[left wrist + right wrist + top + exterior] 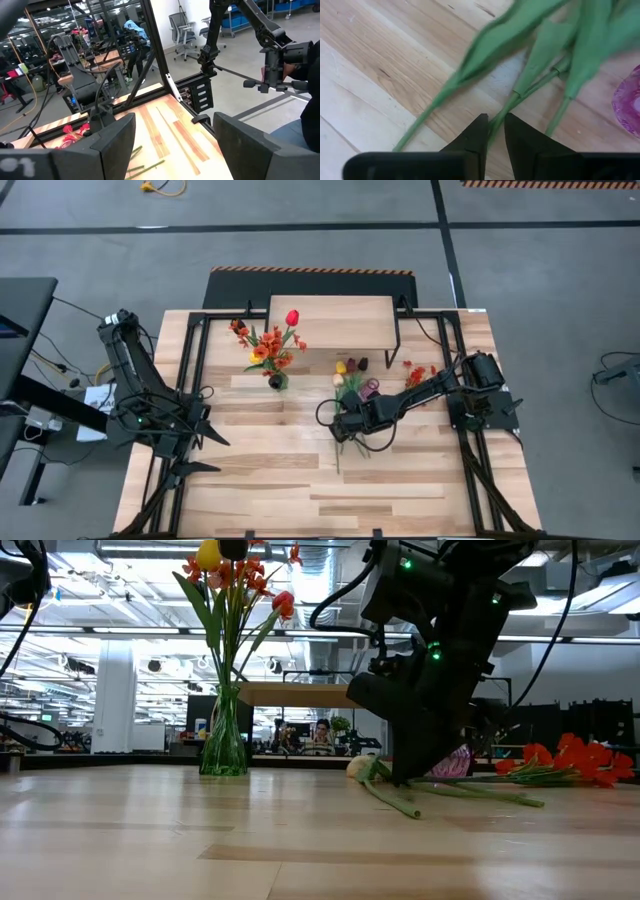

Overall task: Pick and place flowers into a vace then onto a shelf
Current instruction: Put the yellow tulip into the purple vase

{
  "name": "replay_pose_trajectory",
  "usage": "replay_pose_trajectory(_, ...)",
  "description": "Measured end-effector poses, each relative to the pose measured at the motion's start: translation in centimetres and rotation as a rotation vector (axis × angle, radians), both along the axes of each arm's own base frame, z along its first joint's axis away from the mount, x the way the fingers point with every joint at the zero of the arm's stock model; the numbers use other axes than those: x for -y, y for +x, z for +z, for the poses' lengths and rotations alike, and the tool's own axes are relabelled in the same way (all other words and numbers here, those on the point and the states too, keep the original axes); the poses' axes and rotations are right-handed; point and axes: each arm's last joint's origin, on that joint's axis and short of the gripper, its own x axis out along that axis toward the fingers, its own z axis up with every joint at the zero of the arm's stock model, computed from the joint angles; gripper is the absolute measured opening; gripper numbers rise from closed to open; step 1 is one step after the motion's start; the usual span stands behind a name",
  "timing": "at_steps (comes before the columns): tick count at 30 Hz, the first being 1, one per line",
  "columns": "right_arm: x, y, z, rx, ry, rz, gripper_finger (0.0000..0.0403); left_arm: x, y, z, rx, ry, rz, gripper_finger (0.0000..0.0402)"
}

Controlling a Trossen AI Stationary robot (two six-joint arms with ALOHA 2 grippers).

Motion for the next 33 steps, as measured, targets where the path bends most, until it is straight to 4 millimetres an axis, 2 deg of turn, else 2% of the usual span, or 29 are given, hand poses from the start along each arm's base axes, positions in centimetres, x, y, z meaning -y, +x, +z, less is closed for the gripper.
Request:
replay_pose_trajectory(12,-0.03,0.05,0.11,0.007,0.0,-0.001,0.001,0.0,0.0,0.0,-0.001,-0.001,0.0,0.0256)
replay_pose_trajectory(29,-0.25,0.03,0.19,0.013,0.009,-0.01,0.0026,0.0,0.01,-0.01,-0.001,0.0,0.0,0.0256)
replay_pose_trajectory(33,-0.32,0.43,0.71,0.026,-0.001,0.0,0.0027,0.0,0.0,-0.01,-0.002,-0.004,0.0,0.0256)
